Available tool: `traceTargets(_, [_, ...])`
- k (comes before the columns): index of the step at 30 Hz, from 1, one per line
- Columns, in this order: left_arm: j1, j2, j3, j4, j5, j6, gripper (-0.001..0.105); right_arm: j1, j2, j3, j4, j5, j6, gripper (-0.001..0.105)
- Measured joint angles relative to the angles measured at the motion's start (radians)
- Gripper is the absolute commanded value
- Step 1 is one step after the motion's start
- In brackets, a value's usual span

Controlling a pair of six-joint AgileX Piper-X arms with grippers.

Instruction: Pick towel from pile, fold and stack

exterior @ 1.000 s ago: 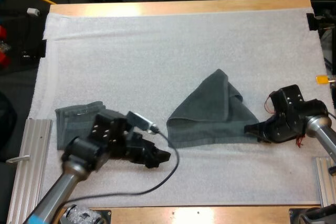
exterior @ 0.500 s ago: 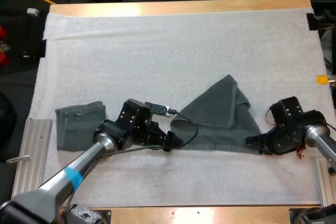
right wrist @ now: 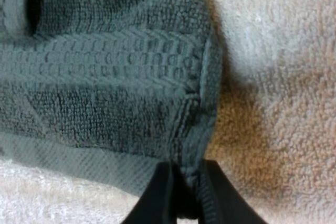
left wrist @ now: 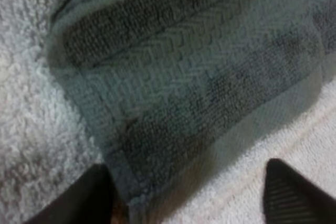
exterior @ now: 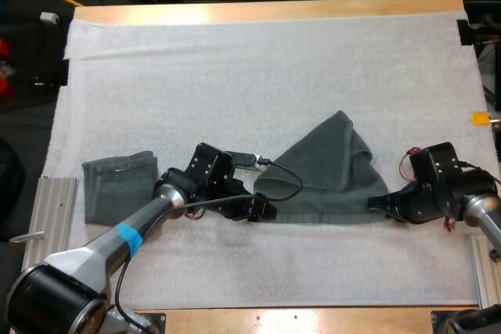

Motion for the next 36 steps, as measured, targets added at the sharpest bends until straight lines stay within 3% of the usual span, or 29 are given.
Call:
traceTargets(12, [0.000,0.009,0.000,0.011,0.003,-0.013,0.048,0.000,0.001,0.000,-0.001,-0.033,0.014,0.000])
traceTargets(18, [0.002,0.057,-0.019,0.035,0.042,-0.018,0.045,0.000,0.001,0.000,-0.001,-0.041,0.014,0.000])
traceTargets(21, [0.002,0.059,-0.022,0.043,0.042,-0.018,0.030,0.000,0.001,0.000,-0.001,-0.042,0.014,0.000])
traceTargets(24, [0.002,0.065,-0.029,0.077,0.042,-0.018,0.005,0.000,0.001,0.000,-0.001,-0.050,0.014,0.000])
traceTargets(25, [0.002,0.068,-0.032,0.088,0.040,-0.018,0.001,0.000,0.001,0.000,-0.001,-0.061,0.014,0.000])
traceTargets(30, [0.002,0.047,-0.037,0.122,0.040,0.005,0.000,0.000,-0.020,0.000,-0.012,-0.144,0.014,0.000])
traceTargets(36, [0.002,-0.140,-0.049,0.206,0.038,0.061,0.000,0.000,-0.133,-0.028,-0.022,-0.157,0.015,0.000])
